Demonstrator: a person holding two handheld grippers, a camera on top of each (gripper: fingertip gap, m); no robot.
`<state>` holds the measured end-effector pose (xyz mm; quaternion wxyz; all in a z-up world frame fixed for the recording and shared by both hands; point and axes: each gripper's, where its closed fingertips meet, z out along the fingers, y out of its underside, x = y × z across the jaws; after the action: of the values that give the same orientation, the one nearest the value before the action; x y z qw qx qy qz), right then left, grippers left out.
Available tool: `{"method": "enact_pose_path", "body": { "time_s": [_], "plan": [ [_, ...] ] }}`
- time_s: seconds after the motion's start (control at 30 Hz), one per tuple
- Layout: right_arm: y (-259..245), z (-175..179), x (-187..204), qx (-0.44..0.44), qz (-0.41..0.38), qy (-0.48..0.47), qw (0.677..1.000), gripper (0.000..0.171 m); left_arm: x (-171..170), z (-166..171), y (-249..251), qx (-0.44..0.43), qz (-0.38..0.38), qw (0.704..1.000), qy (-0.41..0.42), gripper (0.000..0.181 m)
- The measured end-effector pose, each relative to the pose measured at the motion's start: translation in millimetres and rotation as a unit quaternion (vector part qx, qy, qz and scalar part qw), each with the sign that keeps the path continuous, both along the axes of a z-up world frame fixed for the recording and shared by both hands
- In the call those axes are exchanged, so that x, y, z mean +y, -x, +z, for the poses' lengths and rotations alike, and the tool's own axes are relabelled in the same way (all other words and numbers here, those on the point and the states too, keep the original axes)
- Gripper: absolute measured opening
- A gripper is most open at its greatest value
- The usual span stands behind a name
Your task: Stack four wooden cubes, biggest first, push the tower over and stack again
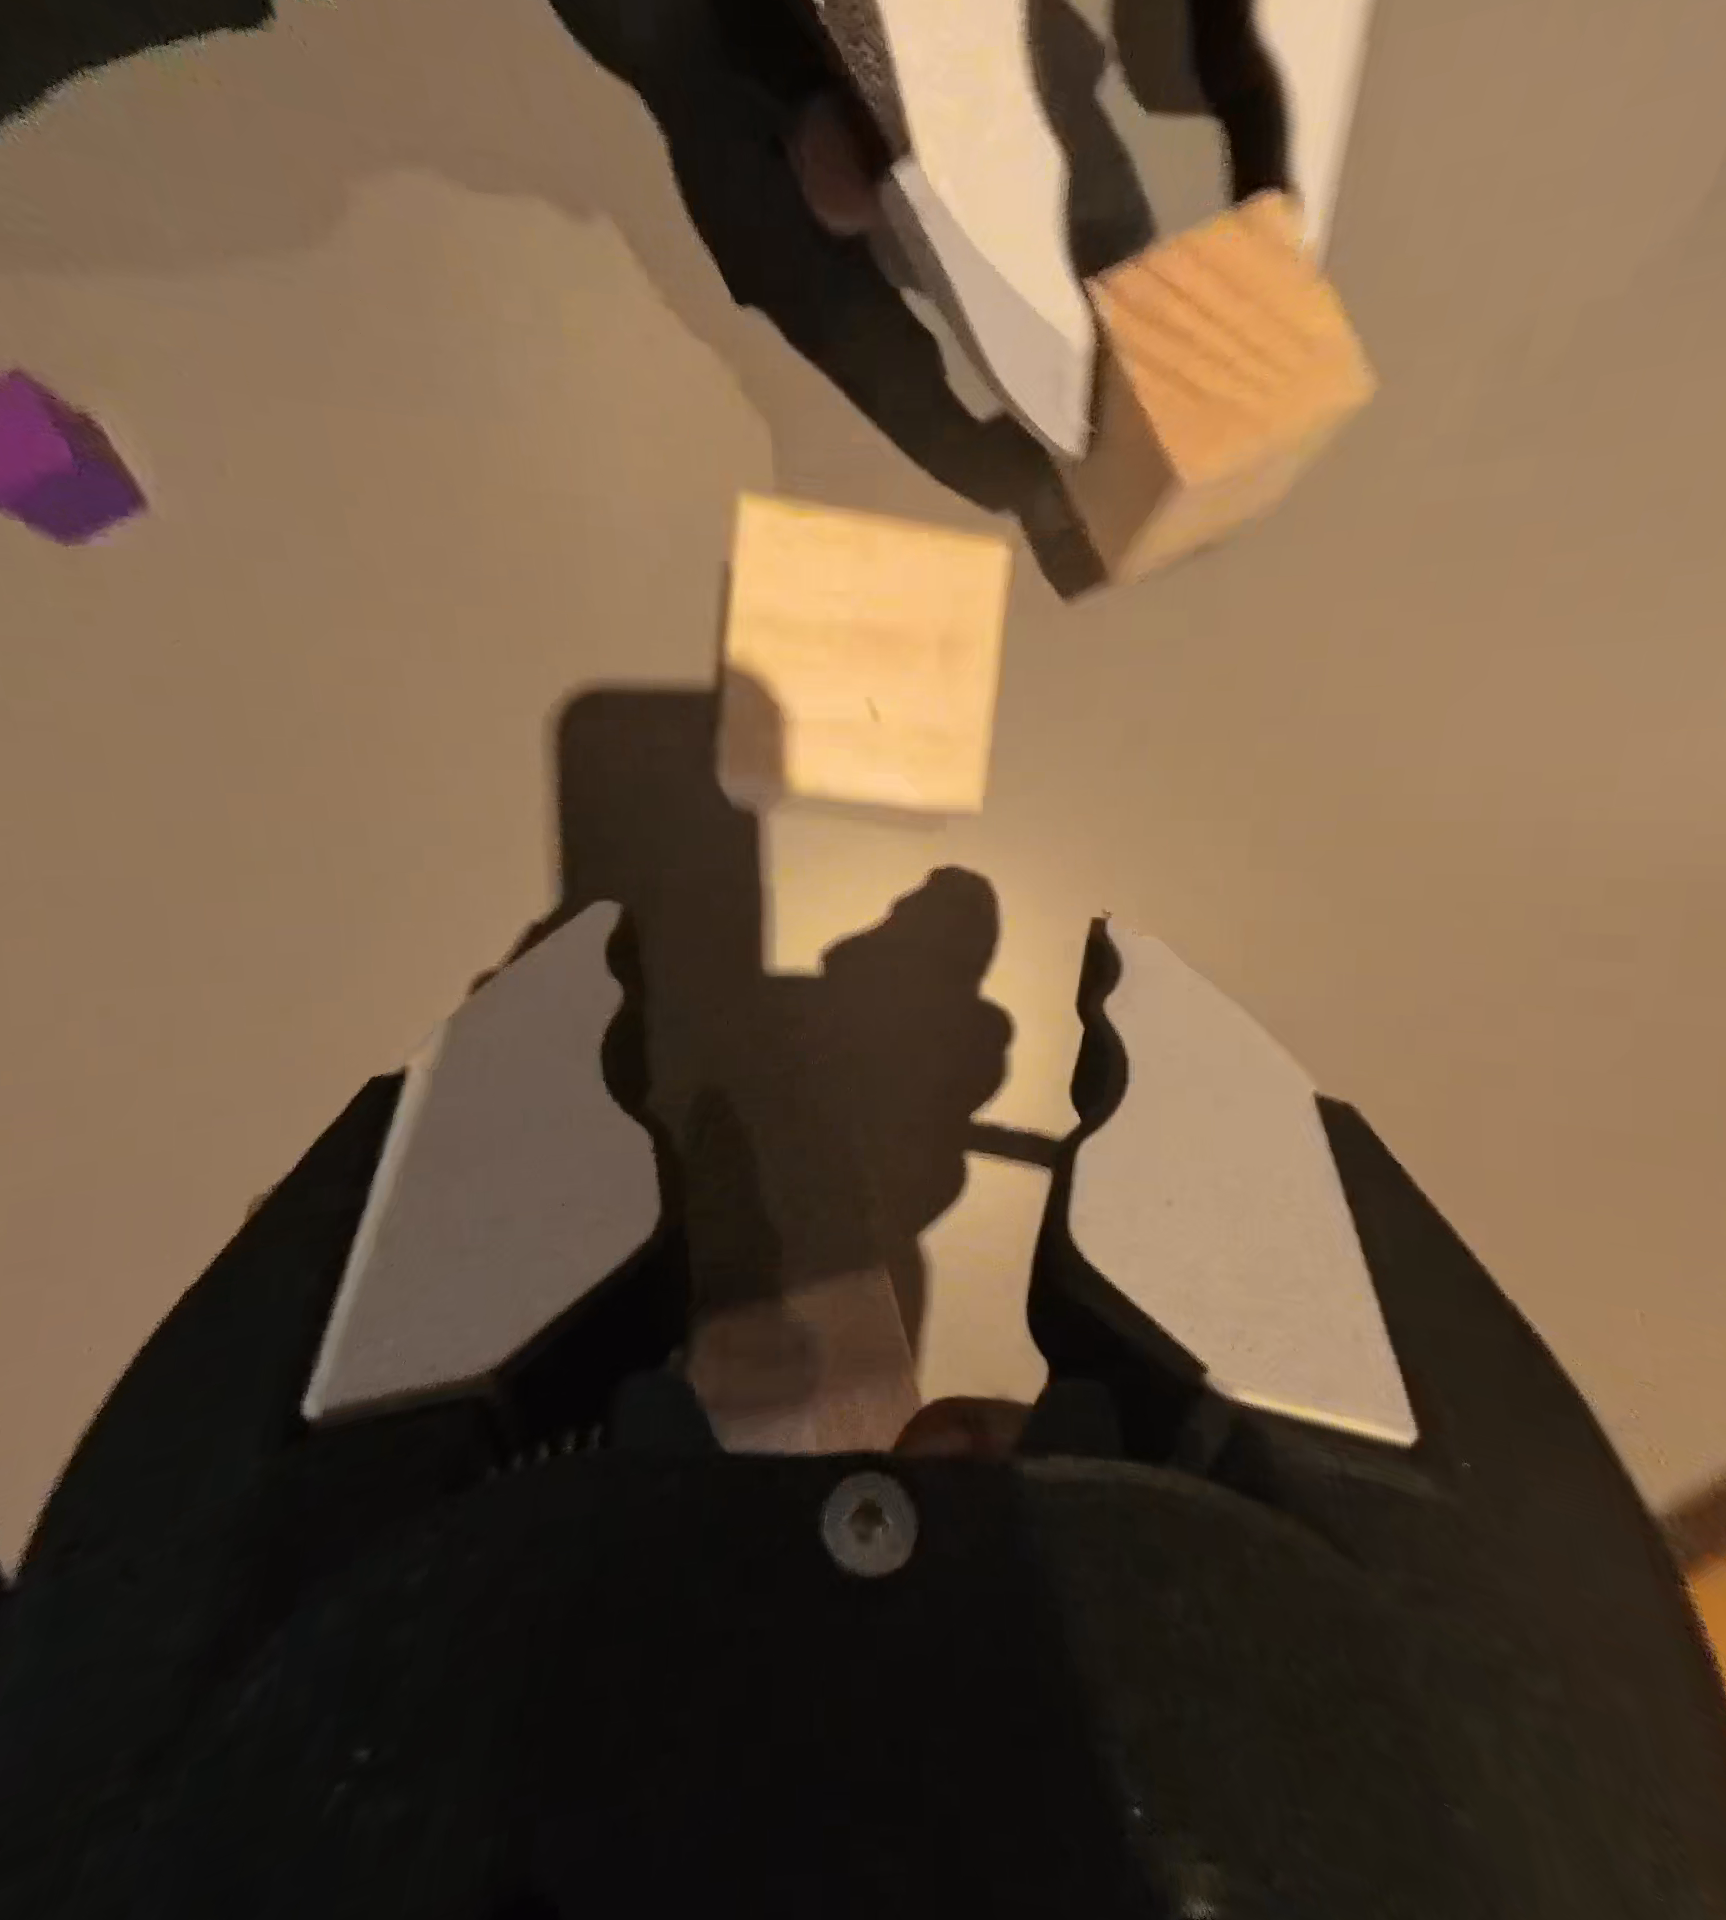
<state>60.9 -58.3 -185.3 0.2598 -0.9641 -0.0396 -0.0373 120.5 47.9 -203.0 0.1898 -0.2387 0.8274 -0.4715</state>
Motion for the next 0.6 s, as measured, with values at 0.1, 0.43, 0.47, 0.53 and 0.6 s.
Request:
{"method": "enact_pose_path", "body": {
  "time_s": [0.1, 0.43, 0.47, 0.53, 0.6],
  "plan": [
    [11.0, -19.1, 33.7, 0.017, 0.012, 0.029, 0.999, 0.083, 11.6, 4.7, 2.6, -0.007, 0.025, 1.0, 0.012, 0.044],
    [-23.7, 6.3, 13.9, 0.026, -0.055, -0.046, 0.997, 0.06, -15.1, 83.4, -45.5, -0.062, 0.065, 0.994, 0.06, 0.044],
    [-34.1, 27.6, -0.7, 0.018, -0.074, -0.077, 0.994, 0.06, -31.5, 92.6, -55.7, -0.063, 0.054, 0.995, 0.058, 0.044],
    [-65.7, 72.0, -42.8, -0.02, -0.128, -0.126, 0.984, 0.06, -75.2, 112.2, -78.0, -0.063, 0.02, 0.997, 0.05, 0.044],
    [-111.6, 107.0, -101.7, -0.067, -0.209, -0.152, 0.964, 0.06, -130.3, 131.2, -102.6, -0.061, -0.017, 0.997, 0.037, 0.044]
  ]
}}
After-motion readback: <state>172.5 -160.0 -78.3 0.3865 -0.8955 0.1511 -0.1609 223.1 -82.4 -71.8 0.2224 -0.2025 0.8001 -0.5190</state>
